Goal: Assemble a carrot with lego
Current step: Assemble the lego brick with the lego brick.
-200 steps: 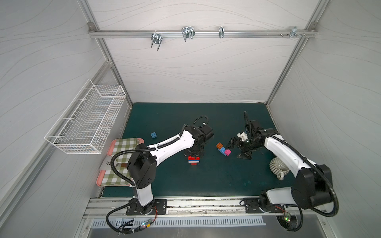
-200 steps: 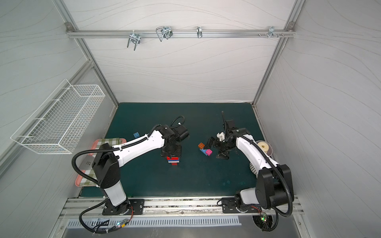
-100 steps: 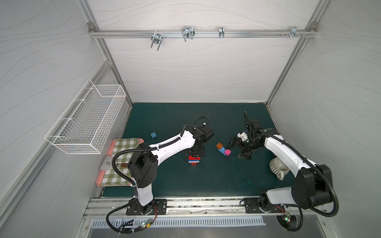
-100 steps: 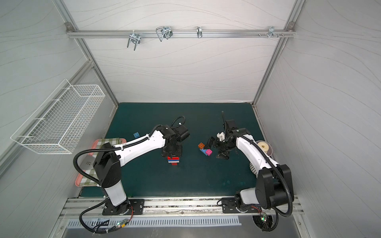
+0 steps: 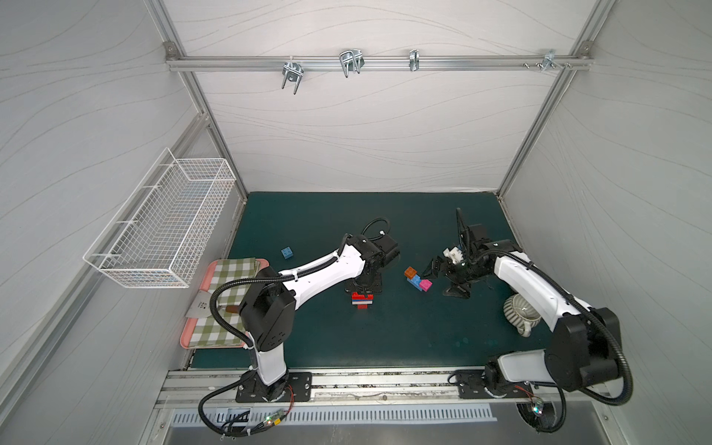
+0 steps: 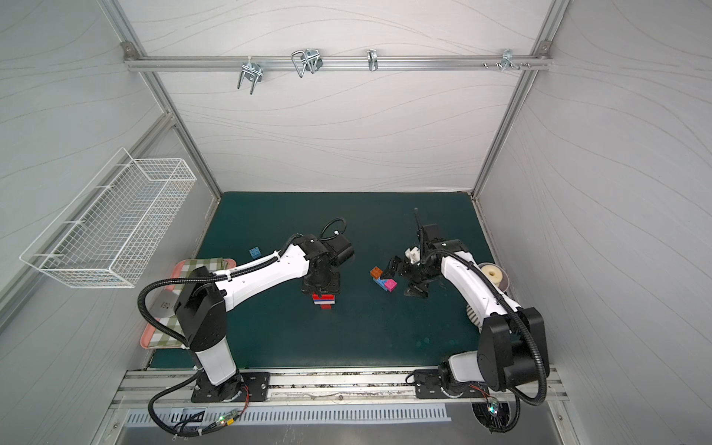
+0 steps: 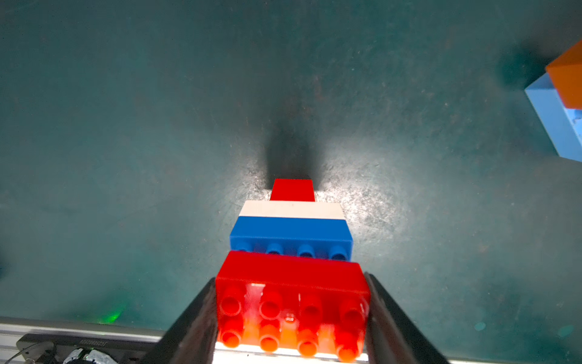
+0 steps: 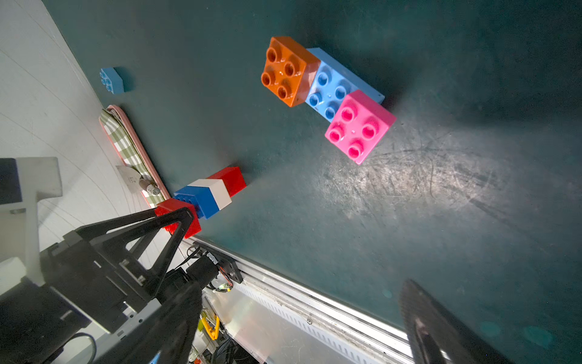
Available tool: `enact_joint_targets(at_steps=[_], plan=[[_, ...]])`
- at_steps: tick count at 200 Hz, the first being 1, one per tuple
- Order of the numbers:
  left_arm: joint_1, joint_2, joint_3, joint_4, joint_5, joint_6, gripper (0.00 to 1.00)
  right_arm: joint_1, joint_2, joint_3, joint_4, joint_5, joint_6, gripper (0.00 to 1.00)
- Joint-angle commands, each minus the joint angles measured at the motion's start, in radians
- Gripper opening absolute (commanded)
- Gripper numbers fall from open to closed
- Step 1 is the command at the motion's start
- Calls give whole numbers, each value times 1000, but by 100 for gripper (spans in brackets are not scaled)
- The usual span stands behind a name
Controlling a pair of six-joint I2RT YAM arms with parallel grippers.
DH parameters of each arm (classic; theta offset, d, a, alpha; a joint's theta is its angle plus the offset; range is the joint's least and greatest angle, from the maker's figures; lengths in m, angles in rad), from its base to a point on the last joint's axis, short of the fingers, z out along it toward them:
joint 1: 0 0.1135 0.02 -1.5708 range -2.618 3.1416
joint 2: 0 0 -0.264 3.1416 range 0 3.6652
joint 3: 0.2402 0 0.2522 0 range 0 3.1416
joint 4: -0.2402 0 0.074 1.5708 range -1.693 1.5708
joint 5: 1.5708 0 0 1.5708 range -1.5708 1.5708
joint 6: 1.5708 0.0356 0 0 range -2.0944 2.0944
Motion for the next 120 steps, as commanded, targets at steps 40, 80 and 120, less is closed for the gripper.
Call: enact_joint_targets(at_steps=[40,80,120], plan=[[-4,16,-18,20,-20,2,27,-8,-11,10,-21,-1,2,99],[4,-3,-25,17,-35,-27,27,-8,-10,11,-25,6,2,99],[7,-5,-5,7,-39,-36,26,-7,-11,15,-28,6,4,99]])
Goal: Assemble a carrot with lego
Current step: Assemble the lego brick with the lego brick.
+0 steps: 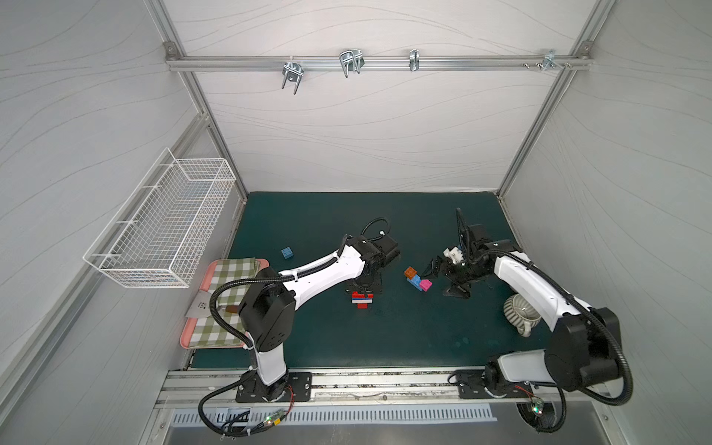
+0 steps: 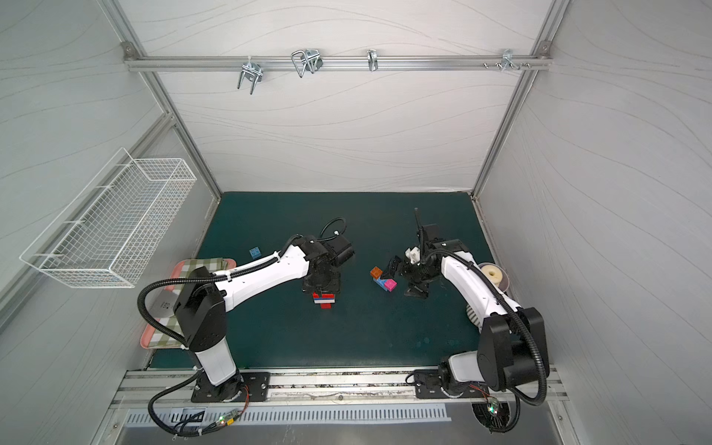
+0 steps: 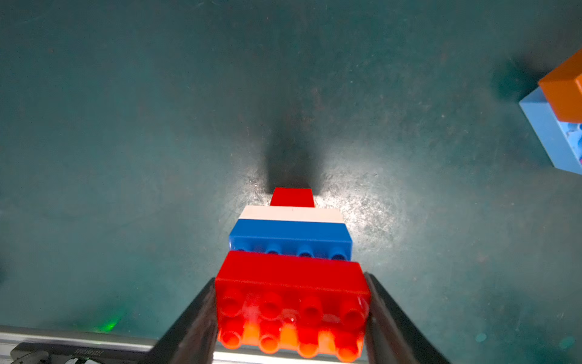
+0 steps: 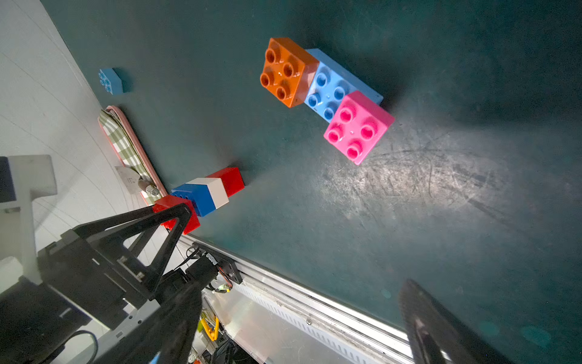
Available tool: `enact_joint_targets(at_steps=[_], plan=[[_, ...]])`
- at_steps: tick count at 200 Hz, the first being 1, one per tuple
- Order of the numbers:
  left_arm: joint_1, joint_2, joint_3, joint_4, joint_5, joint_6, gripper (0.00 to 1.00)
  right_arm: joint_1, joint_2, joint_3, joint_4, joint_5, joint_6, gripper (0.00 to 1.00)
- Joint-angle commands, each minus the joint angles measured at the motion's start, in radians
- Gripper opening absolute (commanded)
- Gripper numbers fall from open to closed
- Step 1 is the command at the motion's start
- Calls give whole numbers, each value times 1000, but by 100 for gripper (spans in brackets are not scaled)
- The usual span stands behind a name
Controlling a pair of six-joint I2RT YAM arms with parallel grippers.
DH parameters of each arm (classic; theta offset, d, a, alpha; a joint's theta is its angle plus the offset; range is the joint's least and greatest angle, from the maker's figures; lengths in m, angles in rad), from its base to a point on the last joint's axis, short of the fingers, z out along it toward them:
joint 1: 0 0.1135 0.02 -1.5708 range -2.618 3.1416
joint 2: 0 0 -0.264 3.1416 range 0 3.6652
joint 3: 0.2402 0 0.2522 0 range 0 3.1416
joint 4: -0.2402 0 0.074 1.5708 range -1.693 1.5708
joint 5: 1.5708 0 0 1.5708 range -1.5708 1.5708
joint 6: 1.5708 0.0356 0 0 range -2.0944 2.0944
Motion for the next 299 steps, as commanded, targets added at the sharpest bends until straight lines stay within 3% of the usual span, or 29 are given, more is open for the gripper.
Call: enact_joint_targets(at_steps=[1,126,244,299], plan=[[4,-3,5,-20,-20,-28,26,-8,-11,16,-28,2,4,99],[3,-46,11,-27,-18,-44,25,-7,-6,19,-28,3,2,99],[3,24,-26,-8,24,-68,23,-8,-4,30,-34,6,-1,99],[-16,17,-36,-17,-34,-63,19,-9,3,33,-30,10,1,99]])
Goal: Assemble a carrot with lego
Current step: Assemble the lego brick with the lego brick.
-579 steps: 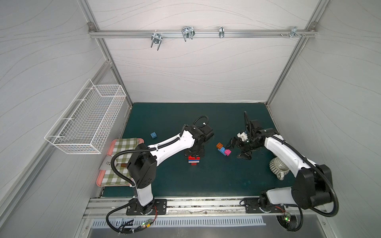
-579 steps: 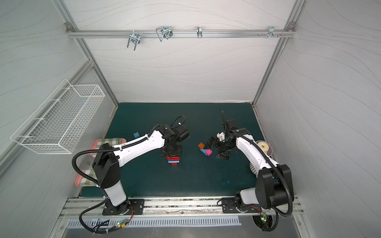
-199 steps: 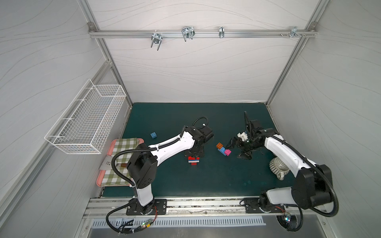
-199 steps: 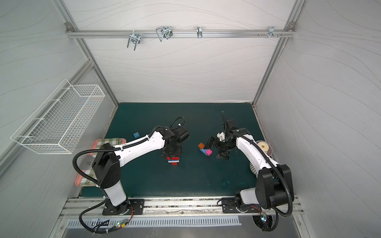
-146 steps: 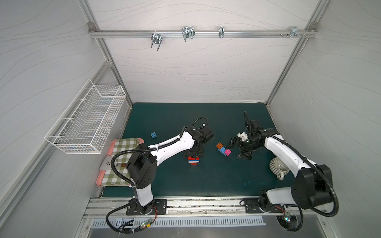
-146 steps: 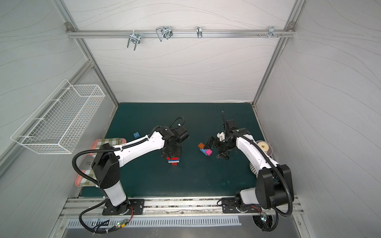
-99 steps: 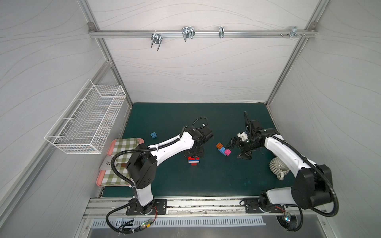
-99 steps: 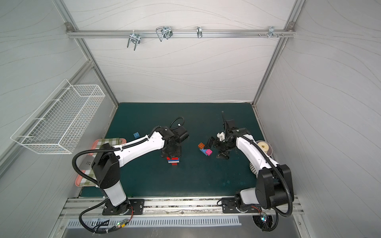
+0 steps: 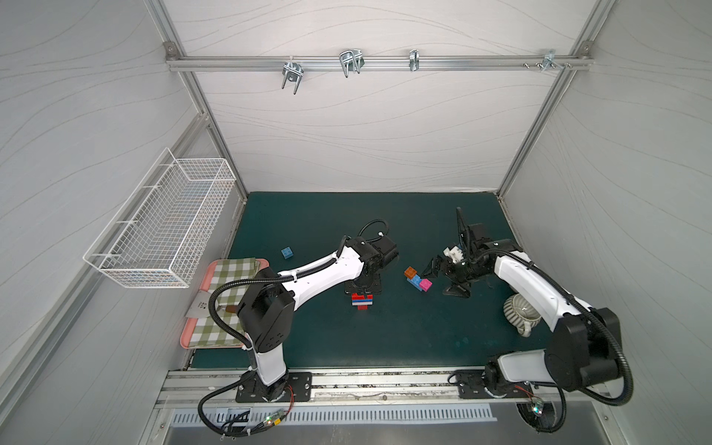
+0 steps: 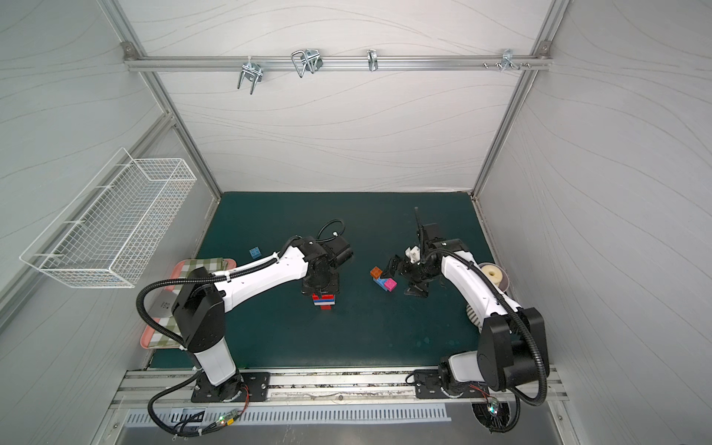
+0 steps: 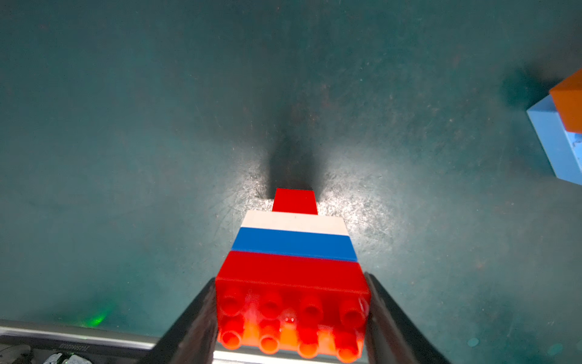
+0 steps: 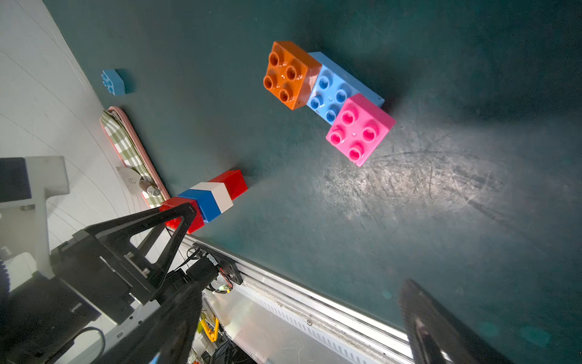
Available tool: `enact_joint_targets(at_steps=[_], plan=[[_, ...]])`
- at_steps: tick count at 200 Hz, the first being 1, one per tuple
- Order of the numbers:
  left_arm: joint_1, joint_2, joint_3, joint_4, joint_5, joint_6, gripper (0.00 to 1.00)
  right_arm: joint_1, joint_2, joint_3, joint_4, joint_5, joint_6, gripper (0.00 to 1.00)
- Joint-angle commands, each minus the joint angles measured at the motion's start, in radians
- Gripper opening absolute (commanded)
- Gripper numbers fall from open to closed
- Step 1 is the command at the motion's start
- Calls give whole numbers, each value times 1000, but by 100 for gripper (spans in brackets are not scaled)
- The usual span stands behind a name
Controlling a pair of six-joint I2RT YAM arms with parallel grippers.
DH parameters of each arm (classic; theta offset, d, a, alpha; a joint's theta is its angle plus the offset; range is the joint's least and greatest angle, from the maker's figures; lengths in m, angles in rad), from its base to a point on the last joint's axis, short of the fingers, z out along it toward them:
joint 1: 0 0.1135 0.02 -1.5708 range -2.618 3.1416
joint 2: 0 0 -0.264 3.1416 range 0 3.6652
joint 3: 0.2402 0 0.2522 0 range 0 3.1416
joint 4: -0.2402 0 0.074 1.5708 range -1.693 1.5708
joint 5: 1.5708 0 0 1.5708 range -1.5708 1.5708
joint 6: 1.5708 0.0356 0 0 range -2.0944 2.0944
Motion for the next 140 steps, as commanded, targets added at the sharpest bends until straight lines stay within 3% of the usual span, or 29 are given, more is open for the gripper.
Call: enact_joint_targets(at_steps=[1,60,140], plan=[[-13,26,-11,-30,-41,-17,19,-8,2,25,-29,8,1,99],[-44,43,-68,-7,-86,-5,8,-8,10,32,-28,12,0,99],[-56,29,-166,97,-26,-38,4,-8,14,32,-30,17,-1,99]])
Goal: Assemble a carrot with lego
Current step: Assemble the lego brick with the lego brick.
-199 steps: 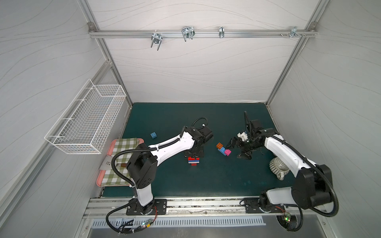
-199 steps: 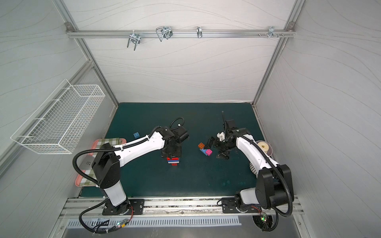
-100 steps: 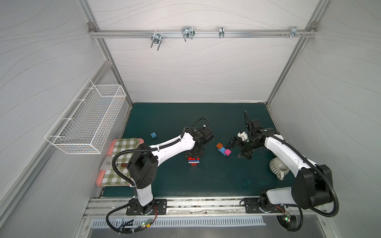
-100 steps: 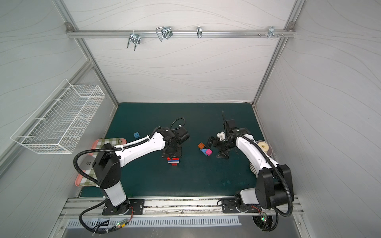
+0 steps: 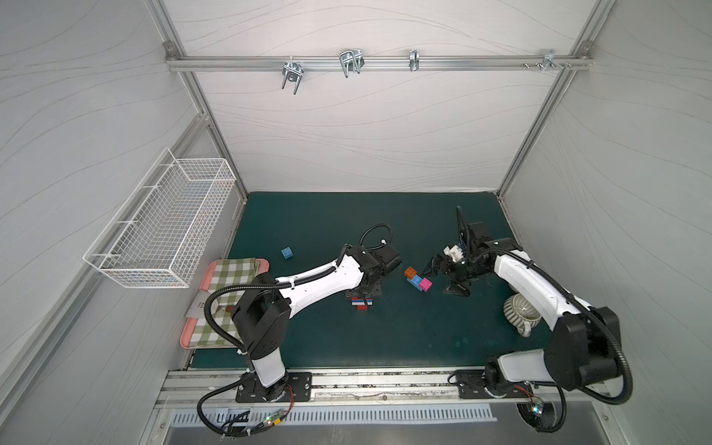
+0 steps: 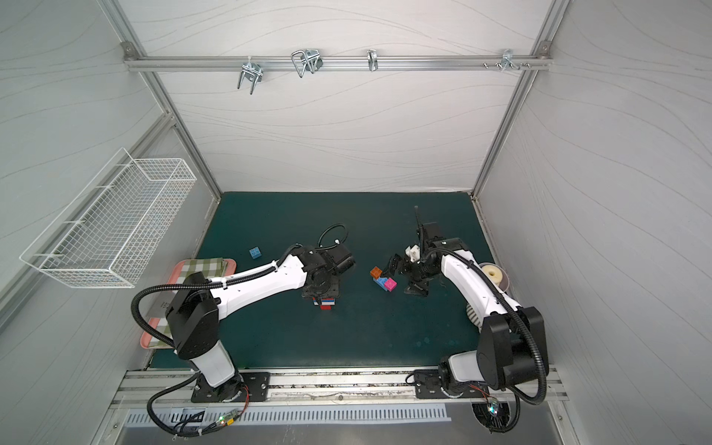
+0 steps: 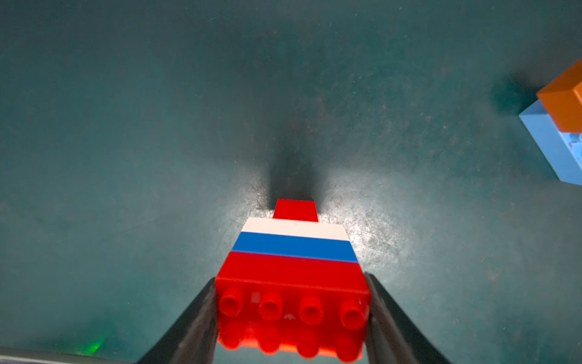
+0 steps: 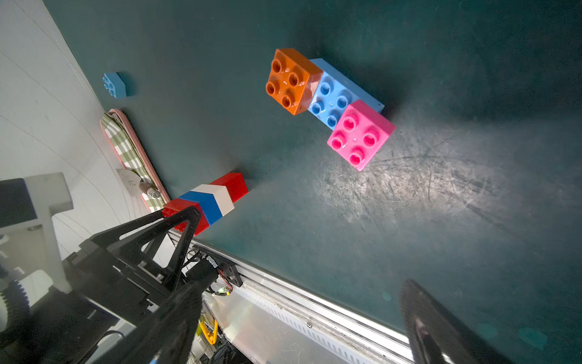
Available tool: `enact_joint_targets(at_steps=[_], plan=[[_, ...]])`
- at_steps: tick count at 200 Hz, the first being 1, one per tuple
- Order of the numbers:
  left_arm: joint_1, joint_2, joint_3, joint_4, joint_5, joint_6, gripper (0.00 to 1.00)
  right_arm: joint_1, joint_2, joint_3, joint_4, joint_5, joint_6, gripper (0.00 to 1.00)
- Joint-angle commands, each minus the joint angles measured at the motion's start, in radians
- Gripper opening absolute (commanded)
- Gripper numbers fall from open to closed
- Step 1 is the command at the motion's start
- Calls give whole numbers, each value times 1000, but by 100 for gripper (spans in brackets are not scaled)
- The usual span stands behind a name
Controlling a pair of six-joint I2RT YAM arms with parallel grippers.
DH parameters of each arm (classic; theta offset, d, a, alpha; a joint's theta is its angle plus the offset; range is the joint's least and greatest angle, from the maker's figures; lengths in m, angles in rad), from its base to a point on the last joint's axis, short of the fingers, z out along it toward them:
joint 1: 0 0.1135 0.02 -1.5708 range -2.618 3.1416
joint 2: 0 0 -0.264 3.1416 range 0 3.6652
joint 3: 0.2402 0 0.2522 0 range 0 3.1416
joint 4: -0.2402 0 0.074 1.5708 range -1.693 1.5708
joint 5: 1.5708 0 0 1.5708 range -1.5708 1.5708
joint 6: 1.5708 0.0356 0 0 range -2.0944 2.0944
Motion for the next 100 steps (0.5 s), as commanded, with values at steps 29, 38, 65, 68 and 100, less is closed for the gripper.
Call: enact_joint_targets(at_steps=[29,38,65,68,100], plan=[[-4,70,-47,-30,24,-19,9,-8,7,23,-29,11,0,99],[-4,65,-35,-42,10,-15,13,-8,5,23,-29,12,1,99],[-4,60,6,-69,-17,0,28,-8,2,24,-29,12,3,99],[-4,61,9,-71,-18,1,30,-8,2,25,-29,11,4,99],[-5,63,31,-79,-23,4,38,-9,-1,29,-33,16,4,99]])
